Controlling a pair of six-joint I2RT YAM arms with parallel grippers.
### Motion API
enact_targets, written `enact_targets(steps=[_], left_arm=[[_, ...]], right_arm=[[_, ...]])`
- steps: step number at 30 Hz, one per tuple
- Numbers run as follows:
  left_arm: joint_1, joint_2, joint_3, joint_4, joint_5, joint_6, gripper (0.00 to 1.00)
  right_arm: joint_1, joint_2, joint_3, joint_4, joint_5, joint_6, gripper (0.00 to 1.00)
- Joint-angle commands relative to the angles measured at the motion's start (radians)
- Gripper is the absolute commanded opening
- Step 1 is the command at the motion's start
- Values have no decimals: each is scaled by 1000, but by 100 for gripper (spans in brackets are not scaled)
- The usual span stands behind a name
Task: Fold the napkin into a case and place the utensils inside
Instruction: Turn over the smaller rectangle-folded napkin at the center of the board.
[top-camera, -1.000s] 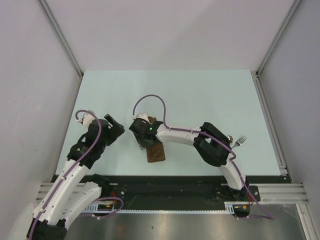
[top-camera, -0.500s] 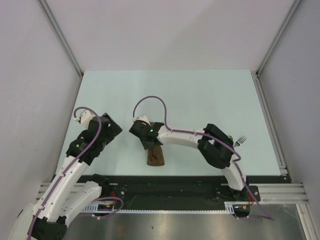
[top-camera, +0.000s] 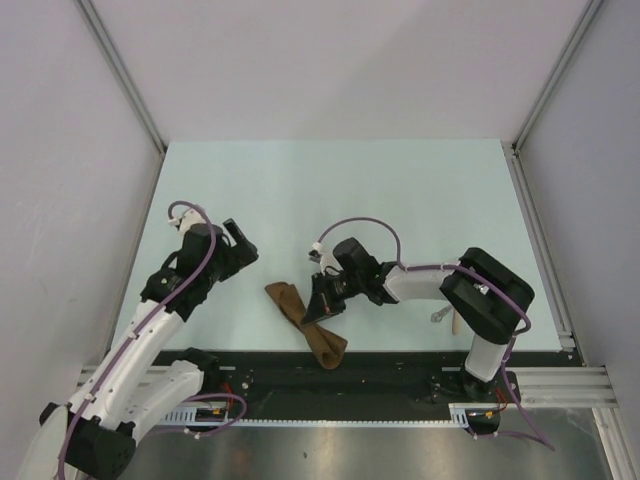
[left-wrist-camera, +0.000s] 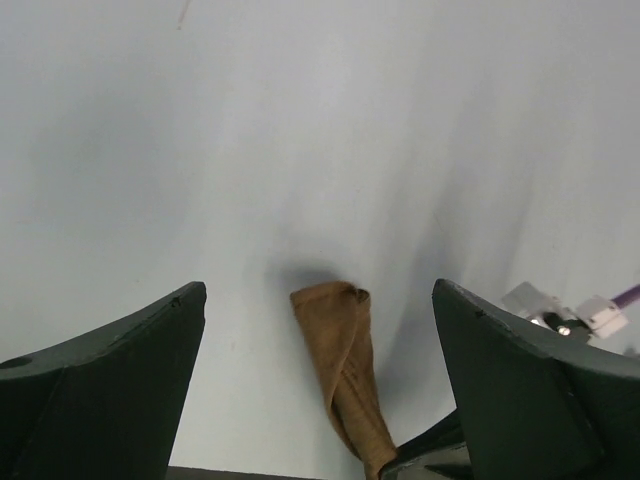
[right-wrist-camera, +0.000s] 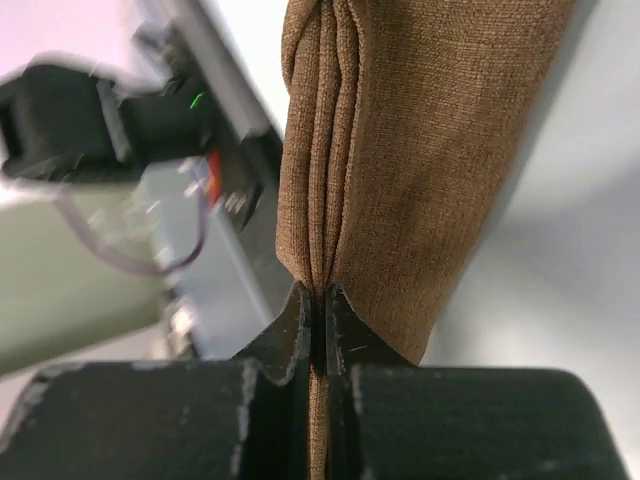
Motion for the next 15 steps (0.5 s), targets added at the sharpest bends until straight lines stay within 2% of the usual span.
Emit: enact_targets(steps=[1,4,7,8,11,12,13,14,15], left_arm=[[6,33,15,126,142,104,99],[6,41,-16,213,238,150,98],[4,45,-47,276,338,177,94],[4,53,-53,316,363,180,93],[4,102,-53,362,439,195,92],[4,116,-51,372,456,206,92],[2,129,-47,387,501,212,91],[2,146,-47,399,524,218,88],[1,180,-47,425,553,224,86]], right_arm=[[-63,3,-134,469,-288,179,0],[-151,7,-205,598,-336,248,0],[-231,-13,-255,556,-360,216,0],[-276,-16,-258,536,-366,200,5],[-346,10,-201,345,-380,65,12],[-363,22,-186,279,-370,-27,15],[-381,33,-170,169,-356,-70,19],[-419,50,-147,96,-339,-118,26],[-445,53,-123,59,-325,-174,28]])
